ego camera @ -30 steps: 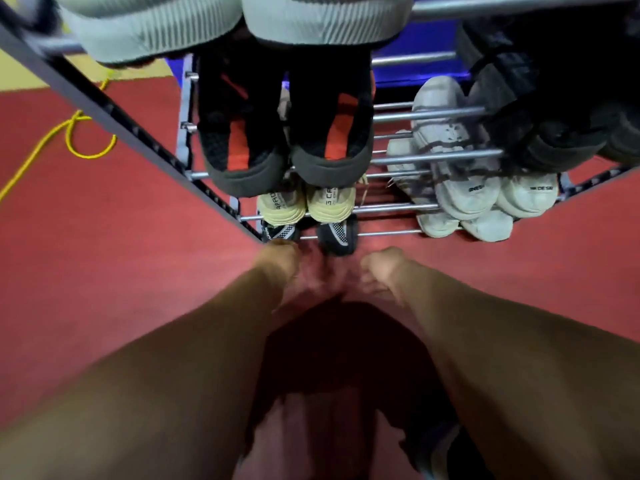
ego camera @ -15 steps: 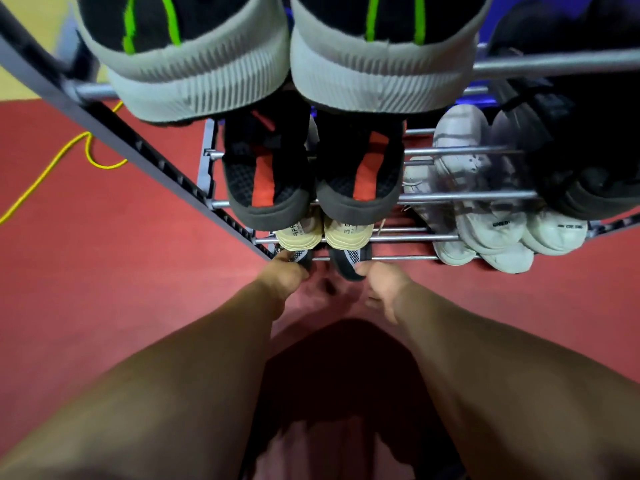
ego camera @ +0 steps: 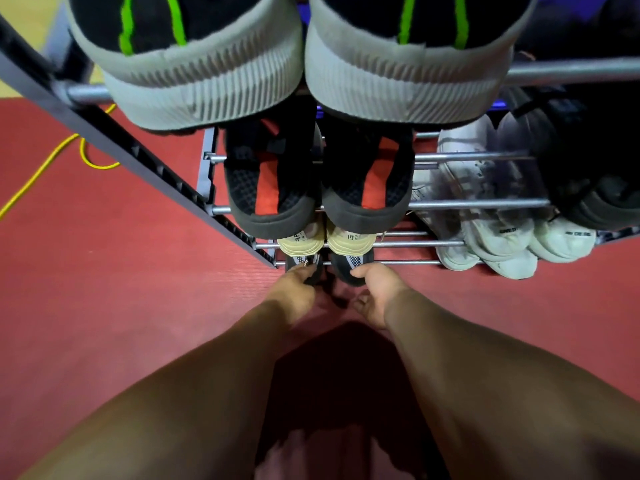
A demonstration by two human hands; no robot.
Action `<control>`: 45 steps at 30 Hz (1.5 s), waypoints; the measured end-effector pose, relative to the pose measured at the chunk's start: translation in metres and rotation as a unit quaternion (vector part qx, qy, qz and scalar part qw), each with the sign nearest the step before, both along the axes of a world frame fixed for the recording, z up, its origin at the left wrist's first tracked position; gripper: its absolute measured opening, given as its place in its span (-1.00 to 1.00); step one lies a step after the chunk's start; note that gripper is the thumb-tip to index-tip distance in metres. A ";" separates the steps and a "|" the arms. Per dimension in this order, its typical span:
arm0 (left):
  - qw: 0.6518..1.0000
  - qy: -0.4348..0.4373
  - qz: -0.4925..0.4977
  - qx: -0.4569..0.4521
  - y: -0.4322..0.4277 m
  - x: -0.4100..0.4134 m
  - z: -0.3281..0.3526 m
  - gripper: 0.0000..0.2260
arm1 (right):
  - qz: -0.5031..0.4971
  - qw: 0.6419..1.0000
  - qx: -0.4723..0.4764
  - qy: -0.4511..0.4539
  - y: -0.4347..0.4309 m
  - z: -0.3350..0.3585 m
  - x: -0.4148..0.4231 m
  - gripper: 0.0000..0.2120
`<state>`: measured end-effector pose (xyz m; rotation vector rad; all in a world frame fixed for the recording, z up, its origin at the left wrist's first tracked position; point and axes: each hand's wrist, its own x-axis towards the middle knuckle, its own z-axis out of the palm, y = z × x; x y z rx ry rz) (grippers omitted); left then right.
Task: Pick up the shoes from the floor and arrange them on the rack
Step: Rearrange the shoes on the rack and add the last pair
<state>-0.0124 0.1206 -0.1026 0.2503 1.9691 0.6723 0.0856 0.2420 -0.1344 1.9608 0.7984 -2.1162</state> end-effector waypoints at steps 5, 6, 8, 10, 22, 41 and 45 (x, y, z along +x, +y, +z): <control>0.999 -0.027 0.036 0.014 0.004 0.000 0.000 -0.41 | -0.034 0.999 0.040 0.000 0.003 -0.017 0.004 -0.89; 0.999 -0.024 0.040 0.022 0.006 0.003 -0.001 -0.41 | -0.045 0.997 0.057 -0.004 0.005 -0.017 0.006 -0.94; 0.999 -0.009 0.038 0.030 0.011 0.007 -0.006 -0.41 | -0.068 0.992 0.107 -0.014 0.008 -0.019 0.009 -0.96; 0.997 -0.005 0.065 0.036 0.018 0.011 -0.012 -0.42 | -0.086 0.986 0.143 -0.020 0.013 -0.018 0.012 -0.91; 0.982 -0.032 0.178 -0.060 0.002 0.017 -0.022 -0.93 | -0.096 0.992 -0.003 0.088 0.028 -0.001 0.014 -0.93; 0.959 -0.167 0.229 -0.018 0.034 0.038 0.014 -0.86 | 0.012 0.997 -0.018 0.075 0.050 0.038 0.093 -0.77; 0.961 -0.172 0.218 -0.012 0.041 0.053 0.023 -0.80 | 0.080 0.992 -0.032 0.095 0.073 0.063 0.142 -0.71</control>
